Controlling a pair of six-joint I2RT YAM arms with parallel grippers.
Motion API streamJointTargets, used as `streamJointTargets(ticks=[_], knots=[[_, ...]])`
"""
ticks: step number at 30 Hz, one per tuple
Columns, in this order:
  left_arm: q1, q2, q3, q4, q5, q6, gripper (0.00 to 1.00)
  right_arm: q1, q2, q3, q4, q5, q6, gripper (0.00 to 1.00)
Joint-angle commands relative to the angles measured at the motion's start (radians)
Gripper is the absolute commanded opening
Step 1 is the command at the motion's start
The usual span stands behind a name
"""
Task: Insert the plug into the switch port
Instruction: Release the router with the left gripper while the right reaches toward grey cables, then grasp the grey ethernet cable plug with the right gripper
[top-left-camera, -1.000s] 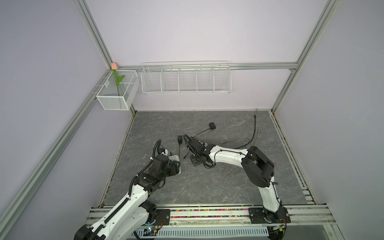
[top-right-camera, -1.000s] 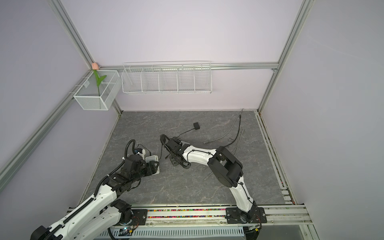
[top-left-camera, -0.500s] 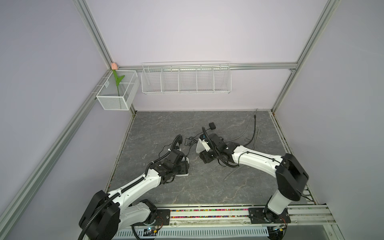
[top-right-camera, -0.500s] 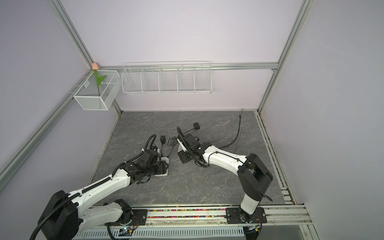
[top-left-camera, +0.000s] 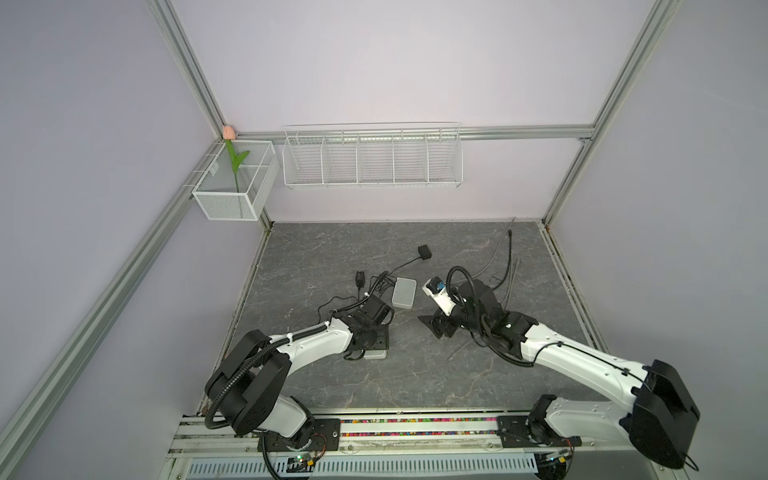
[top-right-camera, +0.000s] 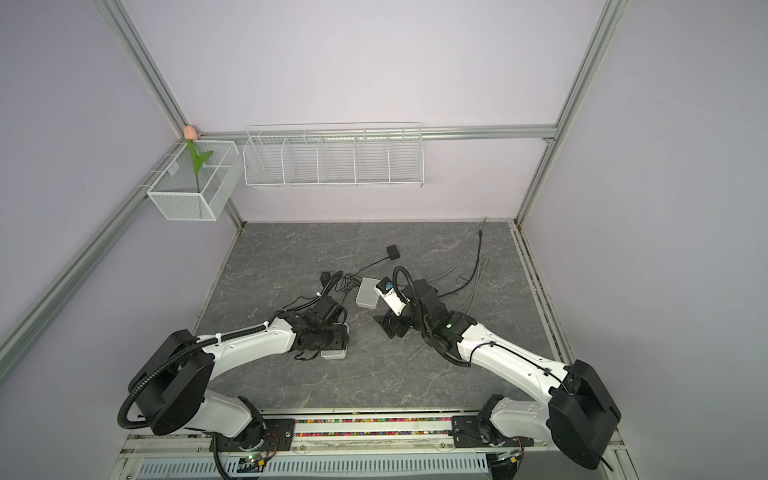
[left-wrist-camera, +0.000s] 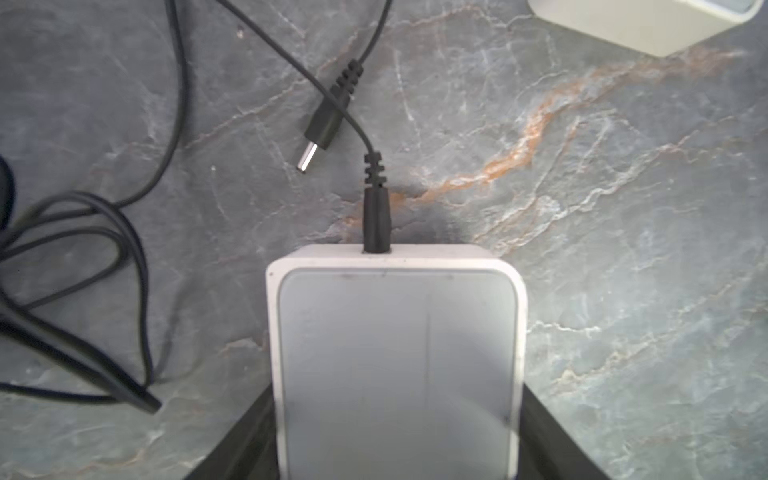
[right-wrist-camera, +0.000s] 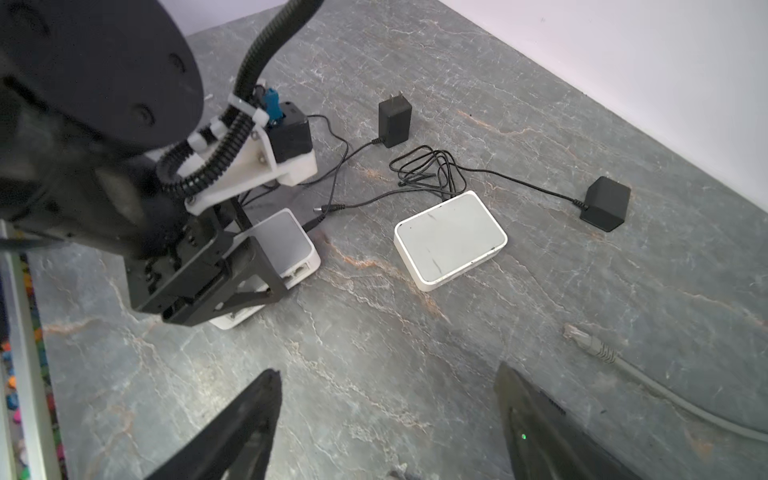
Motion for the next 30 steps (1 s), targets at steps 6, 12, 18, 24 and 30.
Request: streamJointTargets(ticks=[6,12,18,24,30], knots=[[-0.008,0.062,0.017,-0.011,0.036,-0.02,0.36,0.012,-0.009,-0.003,-0.132,0.199,-0.251,0.88],[-0.014,0.015,0.021,-0.04,-0.009,-0.019,0.99,0.062,0.065,0.036,-0.182,0.251,-0.295,0.86],[-0.014,-0.093,0.016,-0.051,-0.025,-0.022,0.99,0.068,0.109,0.057,-0.257,0.294,-0.323,0.86],[-0.014,-0.353,-0.042,-0.051,-0.201,-0.053,0.99,0.102,0.222,0.084,-0.346,0.292,-0.333,0.86],[0.029,-0.585,-0.145,-0.027,-0.229,-0.104,0.99,-0.027,0.227,0.105,-0.454,0.173,-0.412,0.87]])
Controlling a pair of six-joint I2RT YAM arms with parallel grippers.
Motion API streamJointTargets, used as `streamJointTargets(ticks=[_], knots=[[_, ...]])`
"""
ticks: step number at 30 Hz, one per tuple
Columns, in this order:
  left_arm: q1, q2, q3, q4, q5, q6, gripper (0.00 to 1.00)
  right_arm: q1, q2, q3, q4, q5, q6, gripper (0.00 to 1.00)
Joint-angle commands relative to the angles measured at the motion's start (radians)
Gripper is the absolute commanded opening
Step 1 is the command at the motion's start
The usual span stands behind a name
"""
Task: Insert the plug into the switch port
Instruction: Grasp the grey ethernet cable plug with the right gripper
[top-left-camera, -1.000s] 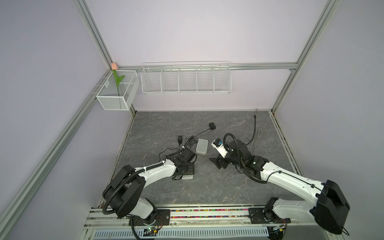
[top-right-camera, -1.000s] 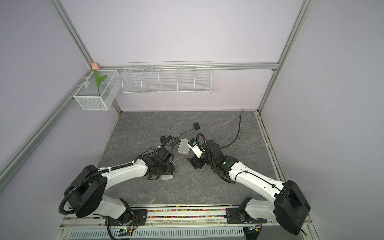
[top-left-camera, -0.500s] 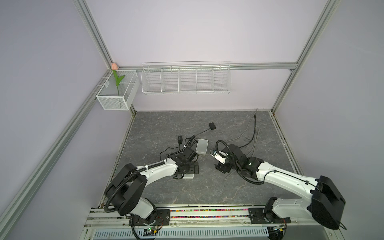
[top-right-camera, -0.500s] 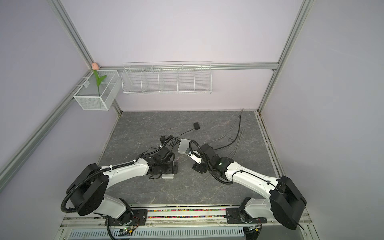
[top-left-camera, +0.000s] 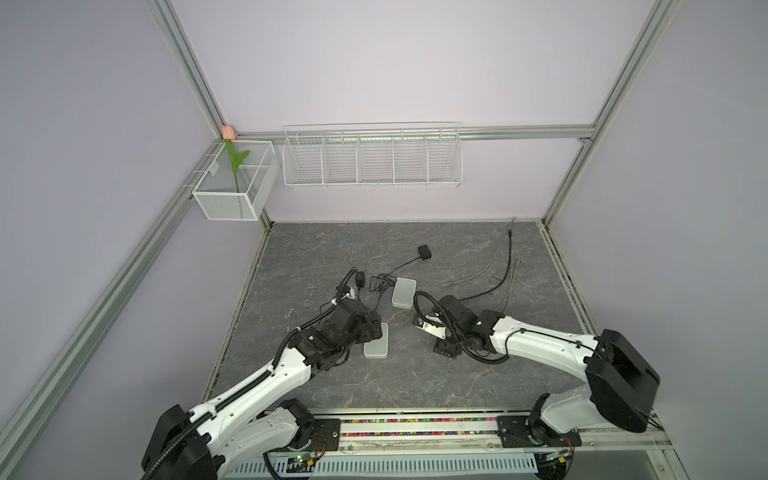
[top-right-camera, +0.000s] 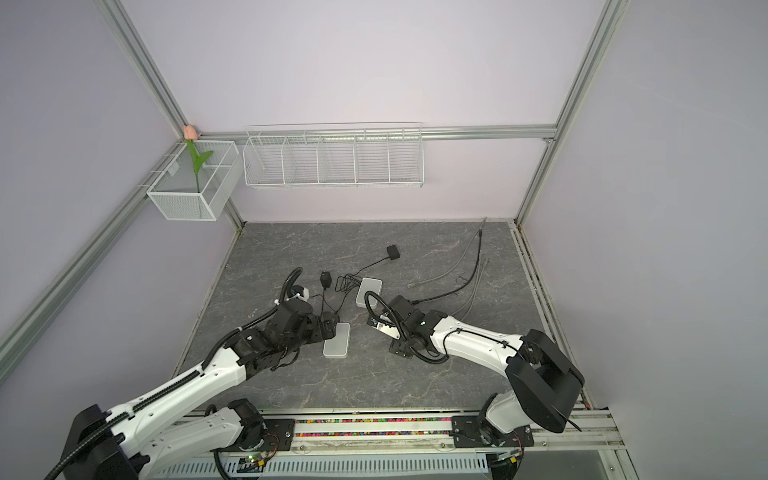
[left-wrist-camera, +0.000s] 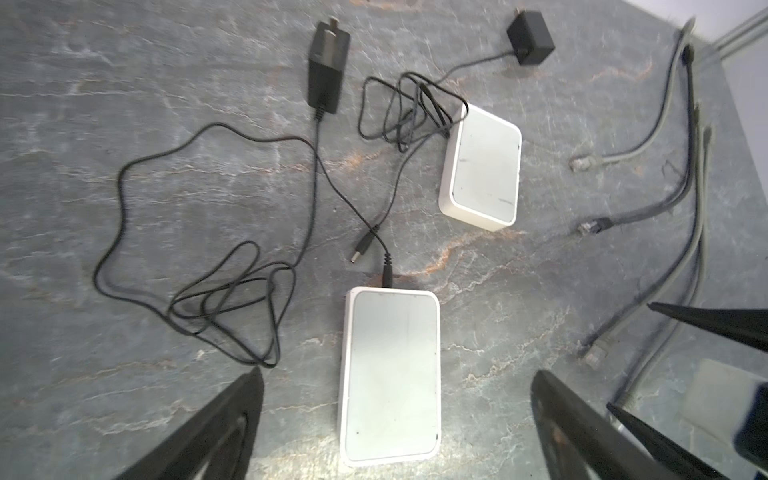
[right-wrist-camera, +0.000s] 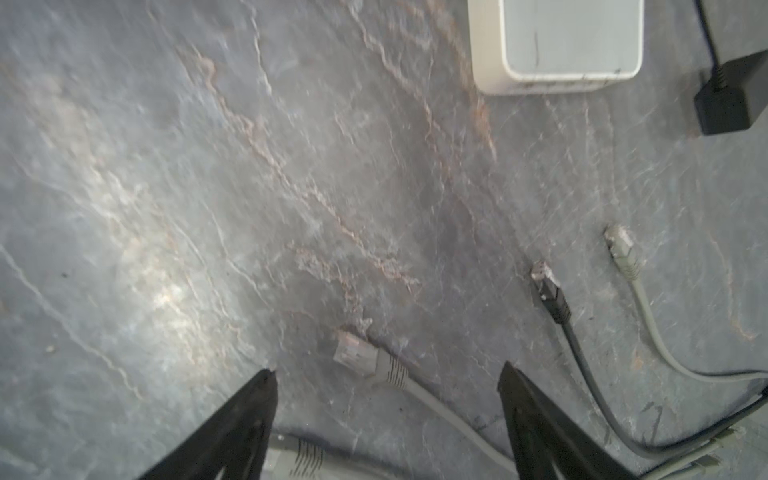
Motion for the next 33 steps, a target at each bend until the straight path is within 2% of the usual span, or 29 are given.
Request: streamJointTargets(ticks=[1,7,11,18,22,29,33], knots=[[0.02,-0.098,-0.051,-0.002,-0.032,-0.04,0.99,-0.1,-0.016,0.069,-0.114,-0.112,-0.066,0.86],[0.022,-0.238,-0.086,-0.062,-0.101,-0.056,0.97,-0.175,0.082,0.158,-0.23,-0.207,-0.136,0.84],[0.022,-0.244,-0.07,-0.099,-0.089,-0.05,0.95,-0.196,0.168,0.19,-0.282,-0.23,-0.143,0.83],[0.022,-0.237,-0.07,-0.087,-0.076,-0.038,0.94,-0.198,0.174,0.172,-0.27,-0.209,-0.141,0.83],[0.022,-0.242,-0.067,-0.073,-0.072,-0.025,0.93,-0.207,0.226,0.171,-0.234,-0.194,-0.148,0.81],[0.022,-0.259,-0.07,-0.08,-0.065,-0.025,0.91,-0.228,0.312,0.199,-0.225,-0.185,-0.144,0.69],[0.022,-0.276,-0.071,-0.082,-0.073,-0.026,0.91,-0.227,0.354,0.221,-0.254,-0.218,-0.126,0.54]])
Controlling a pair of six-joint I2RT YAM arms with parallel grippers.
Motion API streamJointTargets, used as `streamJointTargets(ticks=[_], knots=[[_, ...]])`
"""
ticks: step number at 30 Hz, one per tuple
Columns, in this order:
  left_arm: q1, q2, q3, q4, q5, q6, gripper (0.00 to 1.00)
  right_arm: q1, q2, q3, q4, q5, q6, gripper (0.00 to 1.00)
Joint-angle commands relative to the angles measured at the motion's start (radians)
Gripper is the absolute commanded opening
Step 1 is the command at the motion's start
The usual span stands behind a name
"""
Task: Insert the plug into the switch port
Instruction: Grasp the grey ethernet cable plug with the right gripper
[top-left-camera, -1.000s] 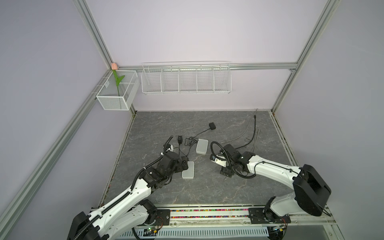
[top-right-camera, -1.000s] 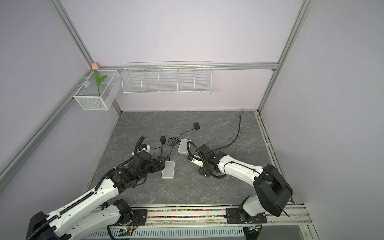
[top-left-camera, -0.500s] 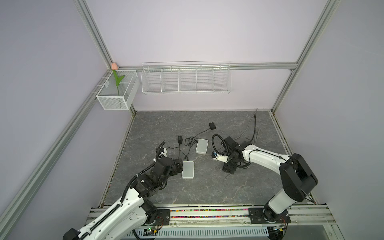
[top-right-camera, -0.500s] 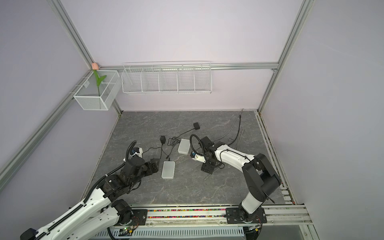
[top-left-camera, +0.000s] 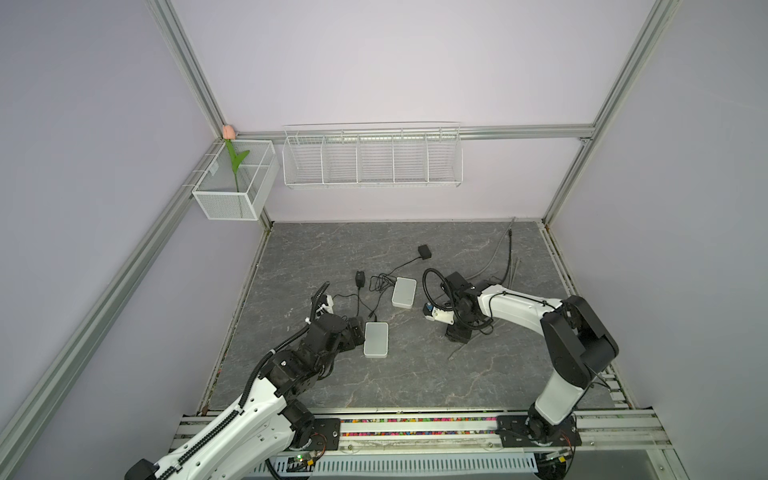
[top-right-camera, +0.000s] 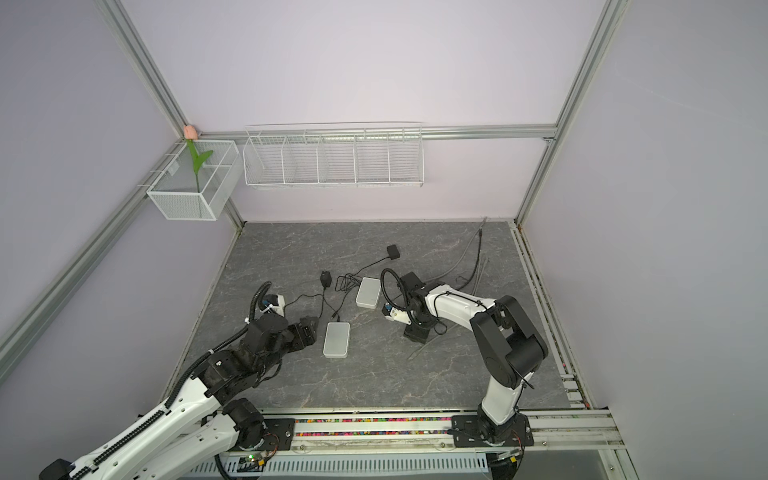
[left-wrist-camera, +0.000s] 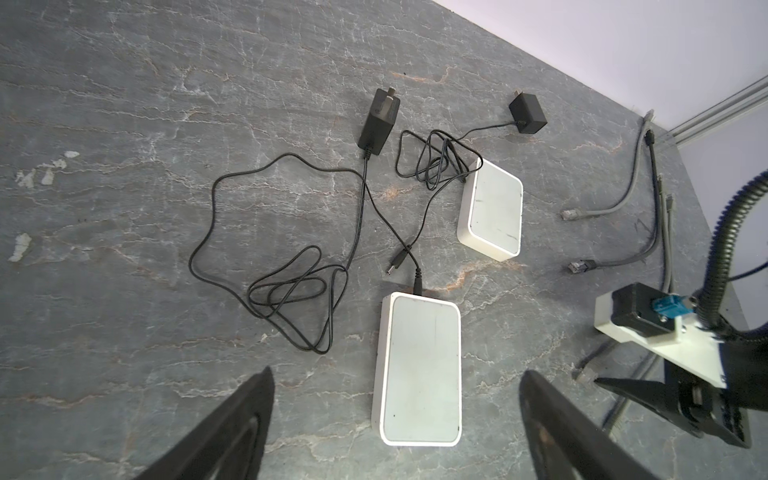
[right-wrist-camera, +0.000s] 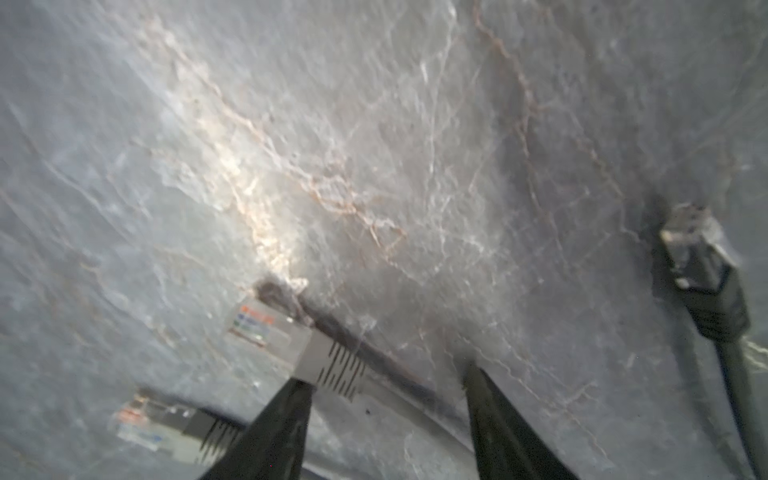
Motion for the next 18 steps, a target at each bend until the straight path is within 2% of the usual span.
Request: streamJointTargets(ticks=[1,4,10,13,18], knots=[[0.004,-0.023,0.013,-0.016,-0.014,-0.002,0.9,-0.001,0.067,0.008,-0.023,-0.026,0.004,0.47],[0.004,-0.026,0.026,-0.028,-0.029,-0.001,0.9,0.002,0.079,0.014,-0.028,-0.05,0.018,0.3],[0.004,-0.009,0.057,-0.038,-0.038,0.004,0.89,0.005,0.117,0.044,-0.028,-0.043,0.052,0.13],[0.004,-0.016,0.054,-0.045,-0.036,-0.006,0.88,0.011,0.131,0.059,-0.037,-0.028,0.061,0.07],[0.004,-0.043,0.037,-0.032,-0.016,0.001,0.86,0.021,0.054,0.041,0.02,0.029,0.091,0.07]])
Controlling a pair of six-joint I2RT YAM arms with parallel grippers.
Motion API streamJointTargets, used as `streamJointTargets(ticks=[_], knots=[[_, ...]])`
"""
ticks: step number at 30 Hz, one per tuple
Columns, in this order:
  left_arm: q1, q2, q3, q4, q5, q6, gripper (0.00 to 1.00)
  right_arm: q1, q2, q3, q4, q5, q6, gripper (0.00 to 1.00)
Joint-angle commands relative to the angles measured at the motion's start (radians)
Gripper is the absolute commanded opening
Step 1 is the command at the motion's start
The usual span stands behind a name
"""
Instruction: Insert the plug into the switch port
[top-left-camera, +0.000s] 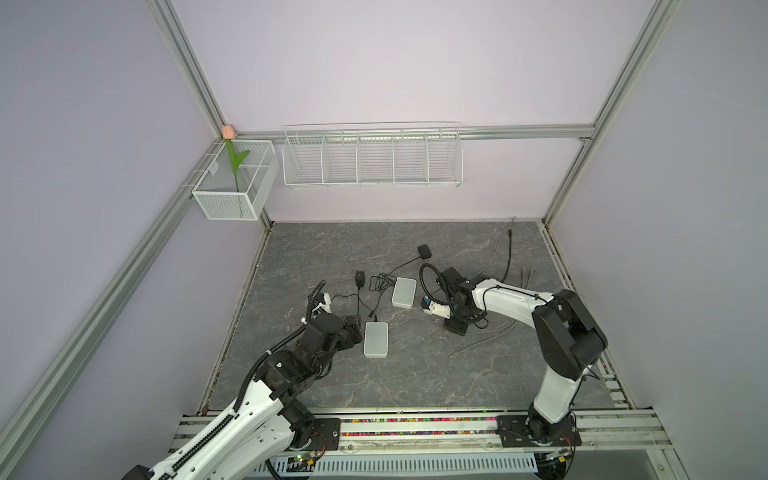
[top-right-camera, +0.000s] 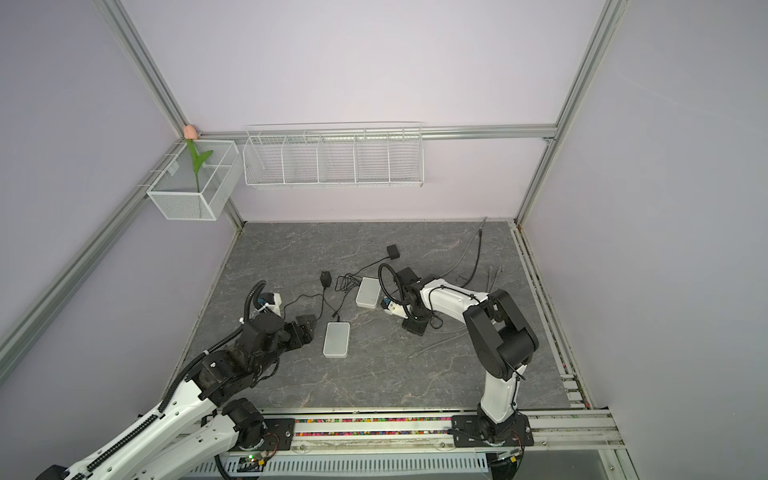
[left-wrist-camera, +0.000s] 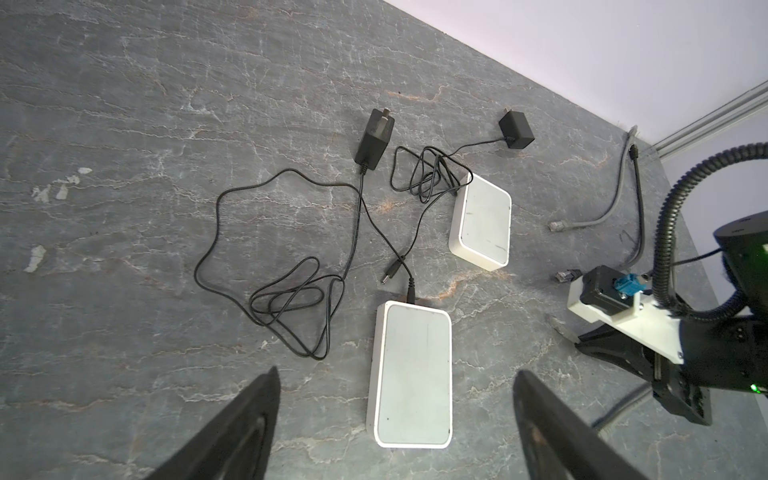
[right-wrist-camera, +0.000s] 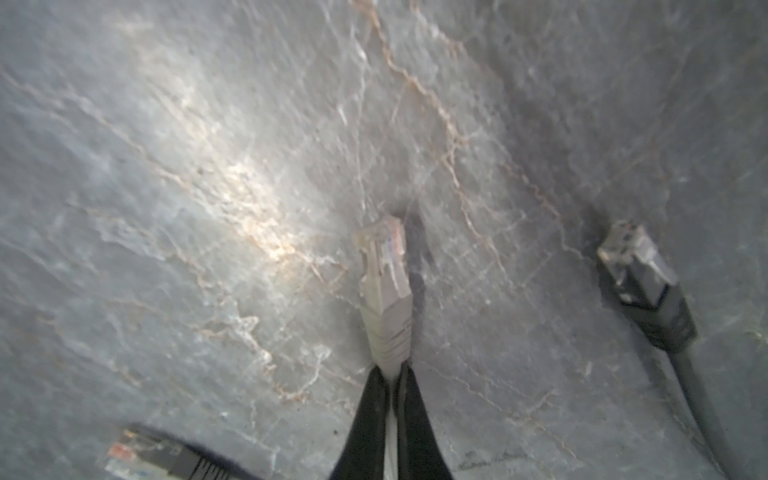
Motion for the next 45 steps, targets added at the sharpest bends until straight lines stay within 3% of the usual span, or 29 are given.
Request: streamJointTargets(ticks=[1,5,10,20,26,35,37,45], knots=[[0.004,-0.021,0.009,-0.005,0.001,0.005,0.85,0.021,-0.035,-0.046,0.065,-0.013,0.028,0.07],[0.004,-0.021,0.012,0.035,0.051,0.03,0.85,0.029,-0.158,-0.07,0.126,-0.05,0.046,0.07],[0.004,-0.018,-0.015,0.207,0.217,0.058,0.84,0.042,-0.32,-0.143,0.233,-0.108,0.075,0.07],[-0.007,0.15,-0.002,0.531,0.479,-0.026,0.76,0.126,-0.48,-0.239,0.372,-0.06,0.129,0.07],[-0.057,0.25,0.022,0.611,0.48,-0.013,0.74,0.16,-0.561,-0.277,0.386,-0.144,0.155,0.07],[-0.084,0.323,0.047,0.678,0.505,-0.062,0.67,0.201,-0.59,-0.298,0.427,-0.133,0.188,0.07],[-0.088,0.34,0.052,0.688,0.505,-0.082,0.62,0.213,-0.591,-0.296,0.44,-0.128,0.194,0.07],[-0.09,0.42,0.104,0.632,0.499,-0.152,0.44,0.295,-0.571,-0.303,0.52,0.062,0.197,0.07]])
